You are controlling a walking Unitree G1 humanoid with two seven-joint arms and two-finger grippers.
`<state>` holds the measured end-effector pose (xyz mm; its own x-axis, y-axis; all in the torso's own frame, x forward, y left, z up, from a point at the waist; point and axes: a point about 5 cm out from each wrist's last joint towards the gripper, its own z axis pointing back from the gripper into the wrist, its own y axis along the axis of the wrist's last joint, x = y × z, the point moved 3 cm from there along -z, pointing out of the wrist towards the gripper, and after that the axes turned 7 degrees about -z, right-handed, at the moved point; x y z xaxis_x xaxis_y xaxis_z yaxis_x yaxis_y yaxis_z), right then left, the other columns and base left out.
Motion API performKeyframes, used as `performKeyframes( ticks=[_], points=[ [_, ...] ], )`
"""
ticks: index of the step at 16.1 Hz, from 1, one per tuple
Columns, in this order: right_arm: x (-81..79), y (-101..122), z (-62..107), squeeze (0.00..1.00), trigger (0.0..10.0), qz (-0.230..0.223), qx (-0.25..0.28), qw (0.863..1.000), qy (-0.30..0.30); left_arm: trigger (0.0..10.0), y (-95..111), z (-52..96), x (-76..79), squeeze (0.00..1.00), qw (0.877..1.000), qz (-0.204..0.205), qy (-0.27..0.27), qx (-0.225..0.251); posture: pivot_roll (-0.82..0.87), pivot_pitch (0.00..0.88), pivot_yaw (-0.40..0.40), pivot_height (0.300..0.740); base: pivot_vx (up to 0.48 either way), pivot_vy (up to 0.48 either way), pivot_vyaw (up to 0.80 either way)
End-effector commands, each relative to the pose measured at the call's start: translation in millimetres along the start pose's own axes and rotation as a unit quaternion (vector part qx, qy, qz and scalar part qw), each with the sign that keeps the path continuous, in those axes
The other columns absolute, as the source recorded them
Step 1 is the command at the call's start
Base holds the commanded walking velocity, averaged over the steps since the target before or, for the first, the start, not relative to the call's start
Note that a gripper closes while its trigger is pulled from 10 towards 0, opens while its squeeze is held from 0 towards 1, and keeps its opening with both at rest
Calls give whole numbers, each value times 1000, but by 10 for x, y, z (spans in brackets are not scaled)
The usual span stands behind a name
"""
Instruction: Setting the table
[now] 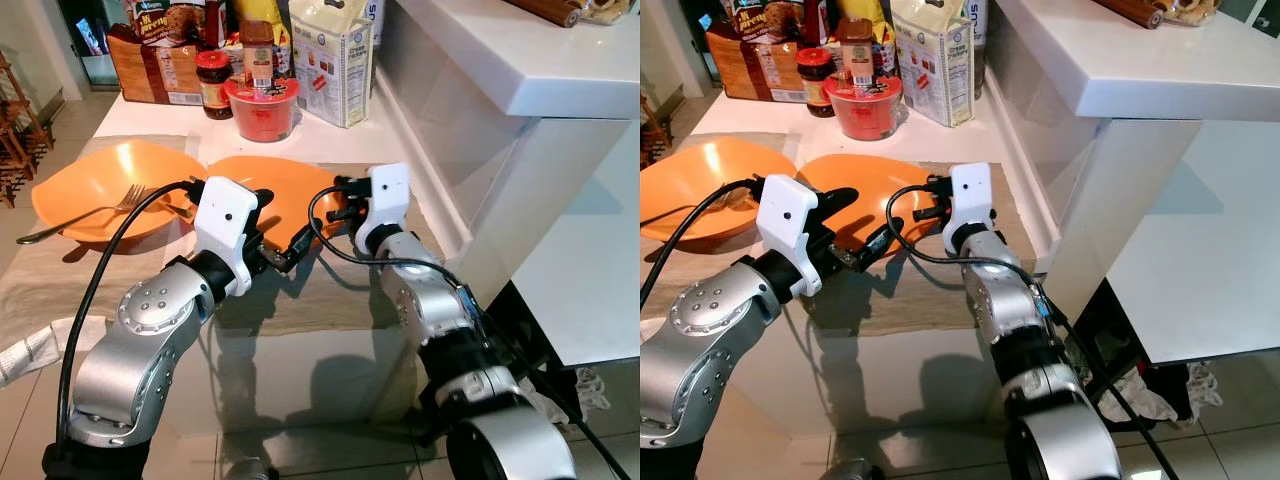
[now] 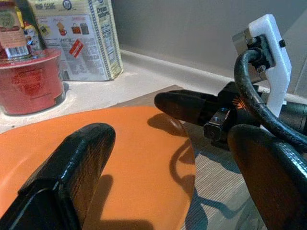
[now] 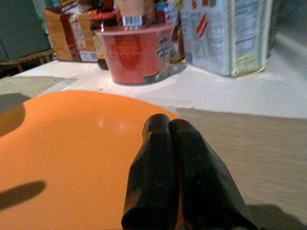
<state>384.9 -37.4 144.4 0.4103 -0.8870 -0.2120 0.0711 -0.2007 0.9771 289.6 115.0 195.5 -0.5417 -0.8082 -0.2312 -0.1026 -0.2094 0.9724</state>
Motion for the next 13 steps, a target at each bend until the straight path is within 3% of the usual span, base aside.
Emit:
performKeyframes(
  ticks=[1,4,9,13],
  points=[
    [-12,0,-30,0,10000,-9,-6,1000,6,10000,40,-23,18,0,1000,-6,-3,7,230,0,-34,740,0,0,0],
    [-8,-17,-94,0,10000,-47,-26,998,10,10000,42,-20,26,0,1000,-4,-2,8,228,0,-38,740,0,0,0],
    [83,-151,-58,0,10000,-32,-69,997,6,10000,33,-27,35,0,1000,1,-2,7,214,0,-37,740,0,0,0],
    [183,-243,11,0,10000,-50,-101,994,1,10000,30,-50,58,0,1000,8,-6,8,200,0,-37,740,0,0,0]
  ],
)
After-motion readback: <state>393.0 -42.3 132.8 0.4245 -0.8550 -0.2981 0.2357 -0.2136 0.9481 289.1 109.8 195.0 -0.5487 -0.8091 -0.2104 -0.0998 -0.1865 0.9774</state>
